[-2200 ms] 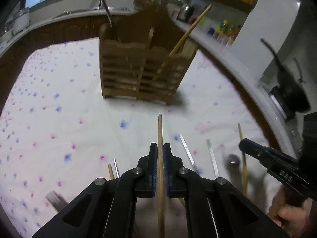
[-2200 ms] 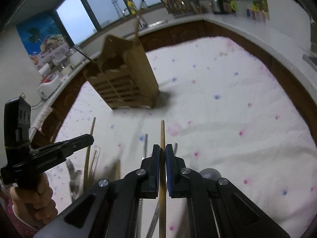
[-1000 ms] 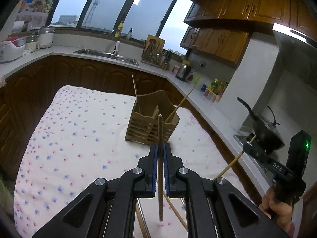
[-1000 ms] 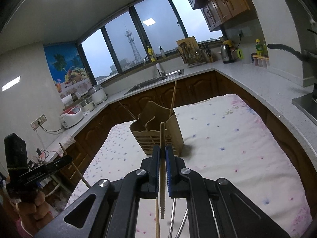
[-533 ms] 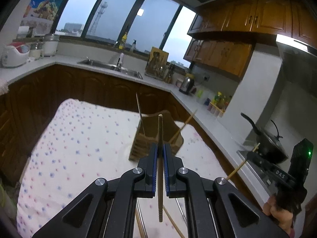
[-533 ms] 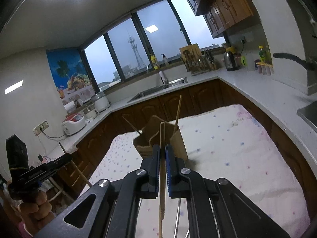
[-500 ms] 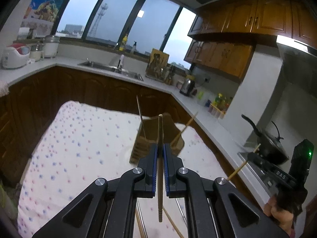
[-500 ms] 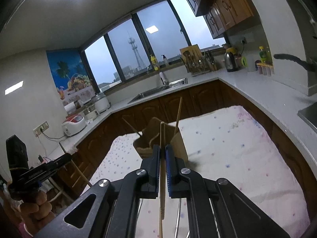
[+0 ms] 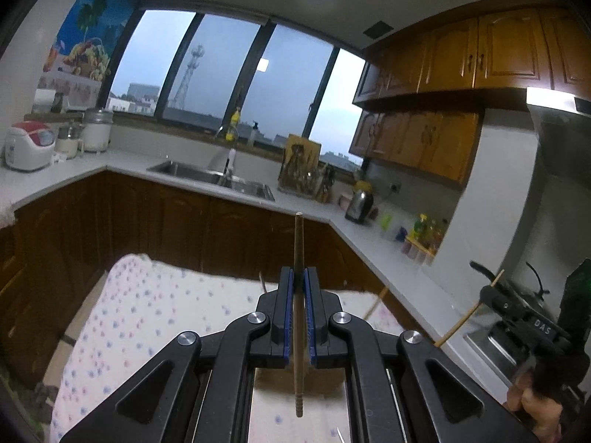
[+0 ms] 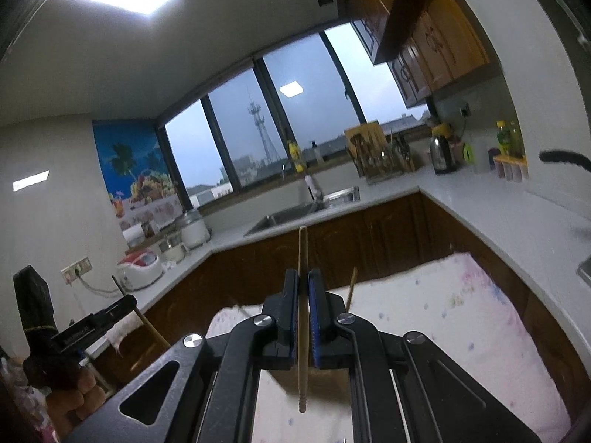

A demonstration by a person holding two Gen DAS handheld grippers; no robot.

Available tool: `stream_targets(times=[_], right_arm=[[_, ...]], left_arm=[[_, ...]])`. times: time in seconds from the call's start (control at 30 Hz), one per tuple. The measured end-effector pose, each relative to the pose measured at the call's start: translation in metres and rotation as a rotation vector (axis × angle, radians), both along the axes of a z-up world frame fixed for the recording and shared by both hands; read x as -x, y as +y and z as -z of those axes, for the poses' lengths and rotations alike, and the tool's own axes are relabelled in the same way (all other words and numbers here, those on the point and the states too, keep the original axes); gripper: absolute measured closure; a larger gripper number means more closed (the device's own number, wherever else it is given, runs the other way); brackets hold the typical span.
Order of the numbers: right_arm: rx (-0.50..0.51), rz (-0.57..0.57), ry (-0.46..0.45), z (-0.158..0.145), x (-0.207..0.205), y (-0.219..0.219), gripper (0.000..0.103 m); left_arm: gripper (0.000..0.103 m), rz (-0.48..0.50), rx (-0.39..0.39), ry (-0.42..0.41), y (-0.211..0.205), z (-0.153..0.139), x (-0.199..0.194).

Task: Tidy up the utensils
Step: 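Carry the wooden chopstick with the left tool into the holder while the right tool inserts its chopstick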

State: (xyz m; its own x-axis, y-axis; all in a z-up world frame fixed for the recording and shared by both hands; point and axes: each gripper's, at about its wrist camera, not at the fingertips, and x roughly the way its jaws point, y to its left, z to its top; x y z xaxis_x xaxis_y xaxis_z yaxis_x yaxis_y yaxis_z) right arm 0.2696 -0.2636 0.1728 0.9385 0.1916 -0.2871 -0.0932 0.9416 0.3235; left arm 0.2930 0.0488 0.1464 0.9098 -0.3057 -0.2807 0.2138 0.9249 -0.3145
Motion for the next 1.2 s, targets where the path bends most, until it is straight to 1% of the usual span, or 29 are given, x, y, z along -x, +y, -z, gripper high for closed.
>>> stream_targets(times=[0.17,0.27,0.33,0.47,0.5,0.57,0.6,0.7,0.8,0.9,0.97,1.07,1.2], right_arm=[[-0.001,0.017,-0.033,-0.005,-0.031,-0.001,0.097],[0.018,0.032,-0.038,0.003,-0.051,0.002,0.097],[0.025,0.034,-0.032,0.011,-0.059,0.004,0.097],[0.046,0.040,-0.008,0.036,-0.072,0.009,0.097],[0.049,0.039,-0.002,0.041,-0.074,0.010,0.097],[0.044,0.042,0.018,0.056,-0.076,0.011,0.097],[0.041,0.045,0.029,0.062,-0.077,0.010,0.097],[0.022,0.048,0.060,0.077,-0.080,0.007,0.097],[0.005,0.047,0.099,0.092,-0.084,0.004,0.097],[-0.006,0.042,0.130,0.099,-0.087,0.003,0.097],[-0.010,0.032,0.153,0.104,-0.090,0.002,0.097],[-0.004,0.025,0.160,0.104,-0.091,0.005,0.097],[0.002,0.021,0.173,0.103,-0.093,0.005,0.097]], left_arm=[[0.099,-0.017,0.000,-0.035,-0.006,0.006,-0.039],[0.099,-0.039,0.000,-0.042,-0.012,0.017,-0.066],[0.099,-0.055,0.006,-0.044,-0.017,0.028,-0.081],[0.099,-0.091,0.027,-0.027,-0.029,0.057,-0.111],[0.099,-0.091,0.032,-0.020,-0.032,0.068,-0.118],[0.099,-0.088,0.028,-0.018,-0.039,0.078,-0.125],[0.099,-0.084,0.021,-0.014,-0.045,0.089,-0.130],[0.099,-0.078,0.013,0.014,-0.057,0.108,-0.140],[0.099,-0.074,0.011,0.047,-0.059,0.121,-0.152],[0.099,-0.068,0.009,0.077,-0.063,0.129,-0.165],[0.099,-0.063,0.005,0.086,-0.060,0.125,-0.165],[0.099,-0.049,0.000,0.113,-0.061,0.123,-0.172],[0.099,-0.045,-0.002,0.115,-0.051,0.111,-0.173]])
